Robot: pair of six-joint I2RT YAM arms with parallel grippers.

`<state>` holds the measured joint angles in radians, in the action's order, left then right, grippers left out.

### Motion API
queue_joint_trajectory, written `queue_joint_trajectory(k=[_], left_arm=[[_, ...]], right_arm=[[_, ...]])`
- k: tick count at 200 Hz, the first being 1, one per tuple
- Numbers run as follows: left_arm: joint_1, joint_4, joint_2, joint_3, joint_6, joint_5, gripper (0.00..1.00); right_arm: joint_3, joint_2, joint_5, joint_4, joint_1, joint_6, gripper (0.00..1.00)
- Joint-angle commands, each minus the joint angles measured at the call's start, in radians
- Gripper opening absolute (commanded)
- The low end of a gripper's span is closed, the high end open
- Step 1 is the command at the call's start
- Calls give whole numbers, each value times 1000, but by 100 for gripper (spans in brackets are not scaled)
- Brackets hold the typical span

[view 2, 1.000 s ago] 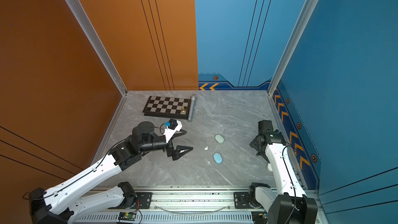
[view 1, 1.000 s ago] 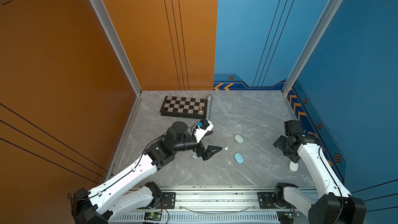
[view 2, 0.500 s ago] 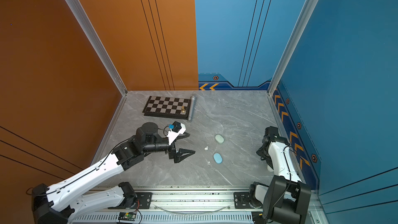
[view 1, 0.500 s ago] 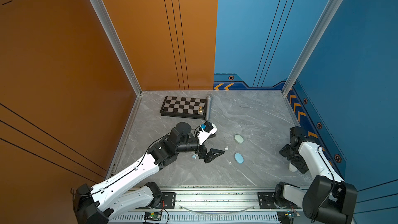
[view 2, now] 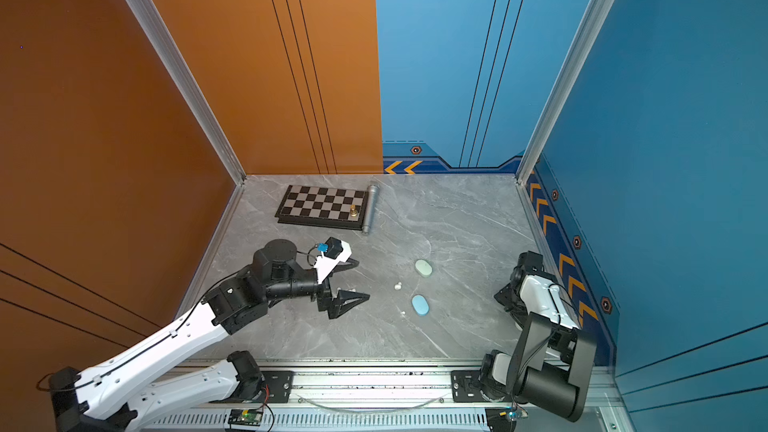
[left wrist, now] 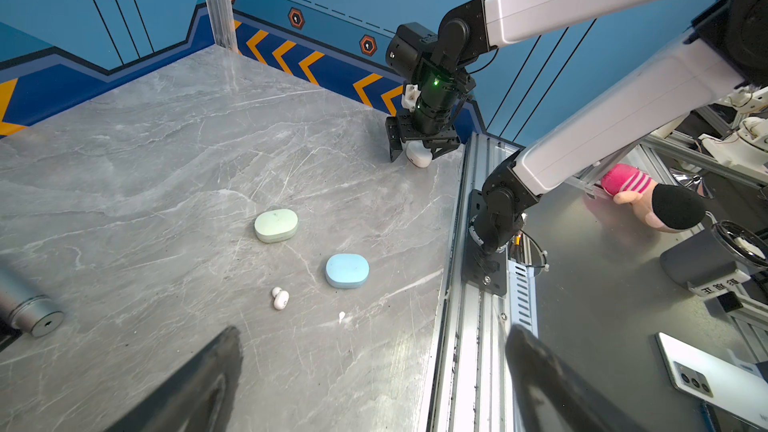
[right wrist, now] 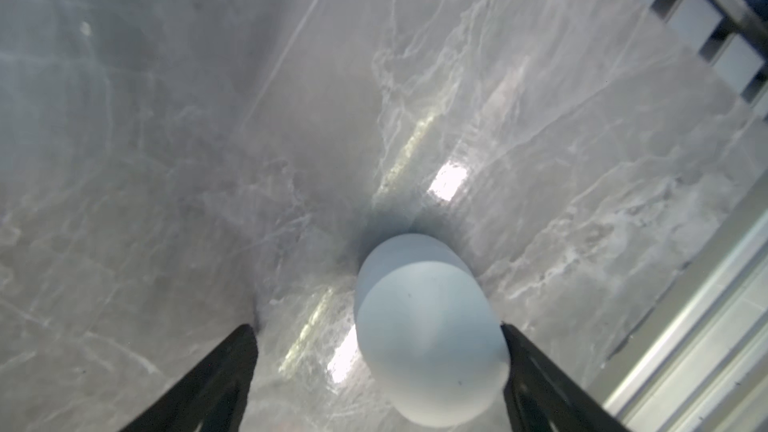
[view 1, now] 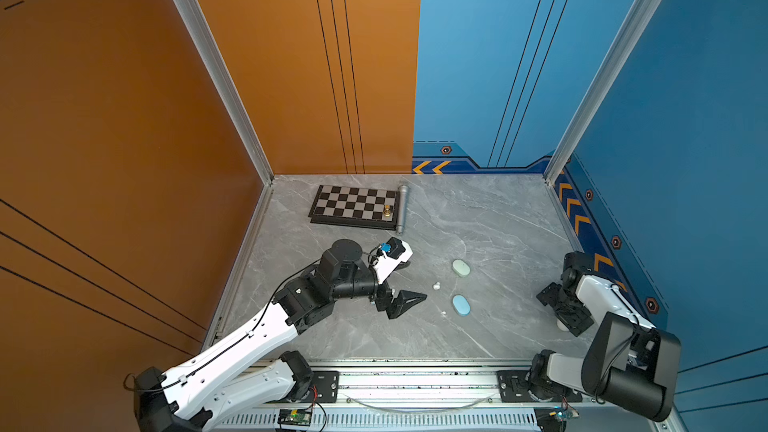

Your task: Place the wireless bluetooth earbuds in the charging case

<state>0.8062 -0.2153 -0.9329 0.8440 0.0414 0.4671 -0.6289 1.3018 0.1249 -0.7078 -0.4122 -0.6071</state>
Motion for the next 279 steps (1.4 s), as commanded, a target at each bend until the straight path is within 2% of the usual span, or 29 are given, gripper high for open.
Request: queue_joint_trajectory(k=[1,40,84,111,173,203,243,249,279], left_arm=[[8,-38,-2,44,-9,-24,96],[13,-39,-41,72,-4,-31,92],[39,-42,-96,116,2,-39,90],[54,-44,-119,131,-1,-49,90],[80,-47,-195,179,-11,-47,89],[89,-49,-228,222,-12,-44,88],[94,-49,-245,231,-13,-48,87],[96,-49,-244,229,-14,-55,83],[99,-38,-209,201,-15,-95,82]], right_arm=[[-5,32,-77,47,-7,41,89],[-26,80,-195,79,40,35,79],[-93,137,-197,68,143,58,80],[-115,116,-148,38,127,39,85],[-138,192,-171,56,28,20,83],[-144,223,-185,73,18,3,75],[-127,218,-208,86,19,-26,57],[-123,215,-209,85,20,-32,55],[-102,184,-230,81,21,-72,41]])
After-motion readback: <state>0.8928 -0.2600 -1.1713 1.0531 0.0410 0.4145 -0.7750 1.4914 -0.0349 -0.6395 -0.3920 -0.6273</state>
